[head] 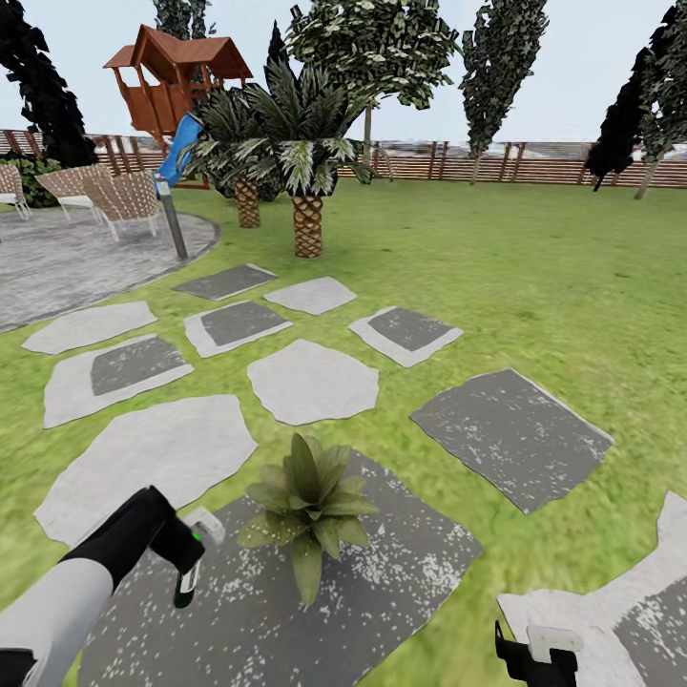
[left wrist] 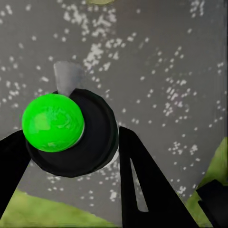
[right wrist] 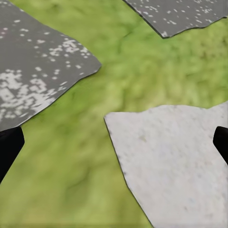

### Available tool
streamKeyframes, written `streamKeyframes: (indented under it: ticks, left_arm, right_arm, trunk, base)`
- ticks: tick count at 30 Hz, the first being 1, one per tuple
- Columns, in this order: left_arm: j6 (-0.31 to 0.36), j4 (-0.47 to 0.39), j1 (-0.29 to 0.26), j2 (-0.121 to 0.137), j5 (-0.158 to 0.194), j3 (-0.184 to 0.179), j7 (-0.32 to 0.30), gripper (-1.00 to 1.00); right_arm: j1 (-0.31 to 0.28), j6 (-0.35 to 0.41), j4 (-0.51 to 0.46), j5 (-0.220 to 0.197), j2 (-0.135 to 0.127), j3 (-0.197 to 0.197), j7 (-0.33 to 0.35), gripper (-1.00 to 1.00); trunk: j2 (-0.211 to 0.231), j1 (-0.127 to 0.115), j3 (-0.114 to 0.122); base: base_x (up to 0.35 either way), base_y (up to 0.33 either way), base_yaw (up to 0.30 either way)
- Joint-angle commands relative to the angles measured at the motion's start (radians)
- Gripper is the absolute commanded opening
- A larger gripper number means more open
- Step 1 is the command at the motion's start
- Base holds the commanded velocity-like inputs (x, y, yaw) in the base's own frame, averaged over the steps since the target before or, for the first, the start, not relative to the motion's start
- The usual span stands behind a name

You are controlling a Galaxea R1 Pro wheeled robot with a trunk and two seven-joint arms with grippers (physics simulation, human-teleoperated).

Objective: Pick up the pesticide atomizer in the garden and spray insectifuge to fully cover both potted plants in the garden.

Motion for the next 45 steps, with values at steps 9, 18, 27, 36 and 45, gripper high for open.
streamKeyframes:
  ticks: [9, 18, 27, 36, 45]
  left_arm:
    - [0.049, -0.016, -0.01, -0.002, -0.018, -0.01, -0.118, -1.0]
    - [0.07, -0.018, -0.012, -0.007, -0.019, -0.009, -0.113, -1.0]
    - [0.071, -0.018, -0.01, -0.003, -0.019, -0.008, -0.111, -1.0]
    - [0.071, -0.018, -0.009, 0.0, -0.019, -0.007, -0.109, -1.0]
    - [0.071, -0.015, -0.001, 0.002, -0.019, -0.006, -0.097, -1.0]
  right_arm:
    - [-0.001, -0.003, 0.001, 0.011, 0.0, -0.004, -0.006, 1.0]
    - [-0.001, -0.003, 0.0, 0.011, 0.0, -0.004, -0.006, 1.0]
    - [-0.001, -0.003, 0.0, 0.011, -0.004, -0.004, -0.006, 1.0]
    - [-0.001, -0.003, 0.0, 0.011, 0.0, -0.003, -0.006, 1.0]
    - [-0.001, -0.003, 0.0, 0.011, 0.0, -0.003, -0.006, 1.0]
  trunk:
    - [0.0, 0.0, -0.001]
    - [0.0, 0.0, -0.001]
    - [0.0, 0.0, -0.001]
    - [0.0, 0.0, -0.001]
    - [0.0, 0.0, -0.001]
  base:
    - [0.0, -0.071, 0.137]
    - [-0.088, -0.262, 0.061]
    - [-0.06, -0.261, 0.0]
    - [-0.021, -0.27, 0.066]
    - [-0.217, -0.211, 0.271]
